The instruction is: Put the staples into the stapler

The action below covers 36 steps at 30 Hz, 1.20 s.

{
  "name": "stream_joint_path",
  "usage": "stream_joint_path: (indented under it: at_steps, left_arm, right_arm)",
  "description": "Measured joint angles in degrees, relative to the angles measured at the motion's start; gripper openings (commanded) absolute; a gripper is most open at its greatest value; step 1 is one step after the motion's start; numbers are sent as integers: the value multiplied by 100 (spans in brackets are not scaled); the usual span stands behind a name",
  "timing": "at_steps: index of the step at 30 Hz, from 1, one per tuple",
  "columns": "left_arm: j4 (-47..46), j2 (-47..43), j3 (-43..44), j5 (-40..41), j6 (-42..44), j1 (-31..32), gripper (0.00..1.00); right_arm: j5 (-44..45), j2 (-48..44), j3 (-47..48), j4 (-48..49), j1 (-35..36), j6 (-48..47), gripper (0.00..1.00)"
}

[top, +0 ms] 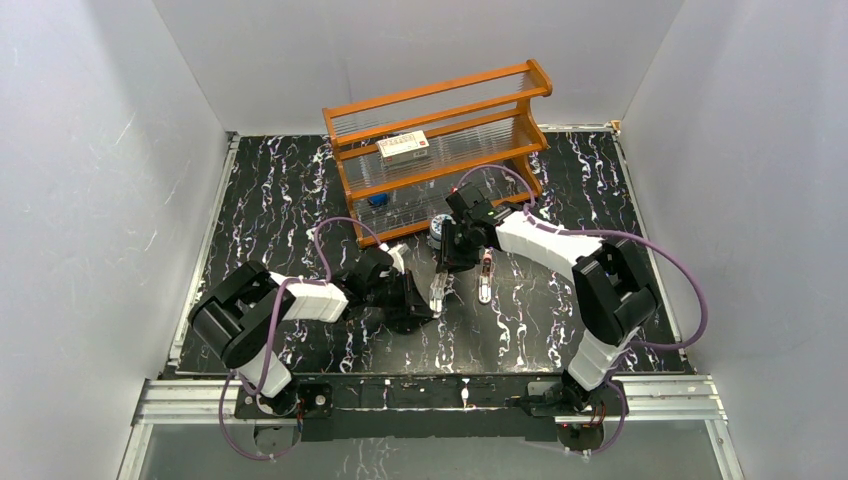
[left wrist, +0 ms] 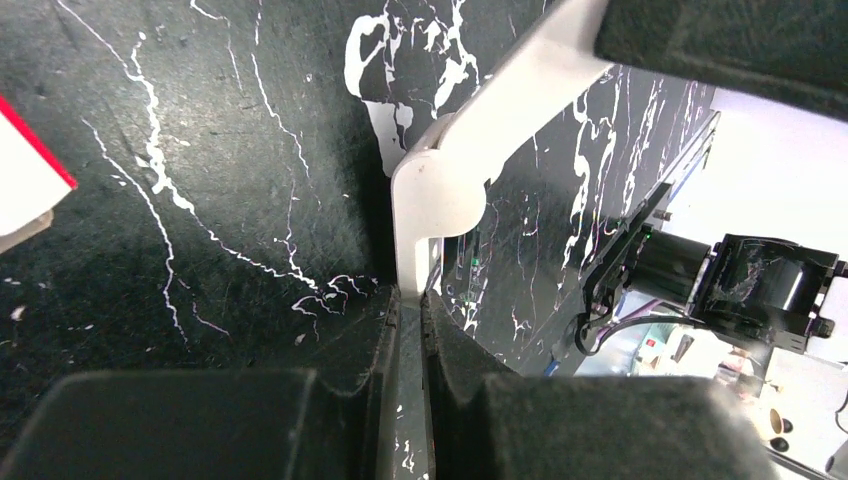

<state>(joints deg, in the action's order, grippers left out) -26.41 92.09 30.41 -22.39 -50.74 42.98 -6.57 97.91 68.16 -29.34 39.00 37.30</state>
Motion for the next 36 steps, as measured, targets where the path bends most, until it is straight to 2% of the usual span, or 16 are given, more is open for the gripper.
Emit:
stream_joint_path:
  at_steps: [3,11,15,28,30,32,36]
  left_arm:
    - [50,46,48,-44,-7,0,0]
    - [177,48,68,-13,-120,0,15]
    - [197,46,72,-9,-223,4,22]
    - [741,-37,304,216,-435,42,28]
    - [933,-190,293,365,-431,42,33]
    - [1228,-422,273,588,-365,42,42]
    - [2310,-1217,328,1307,-66,9,58]
  right_arm:
    - [20,85,0,109,-4,0,40]
    - [0,103,-11,153,-4,-111,68]
    - [-4,-120,-136,151,-4,-157,74]
    - [66,-1025,-608,245,2,-20,76]
    - [175,-1106,-608,240,50,-31,76]
    - [304,-1182,-608,232,127,-52,75]
    - [669,-1316,-538,105,452,-225,68]
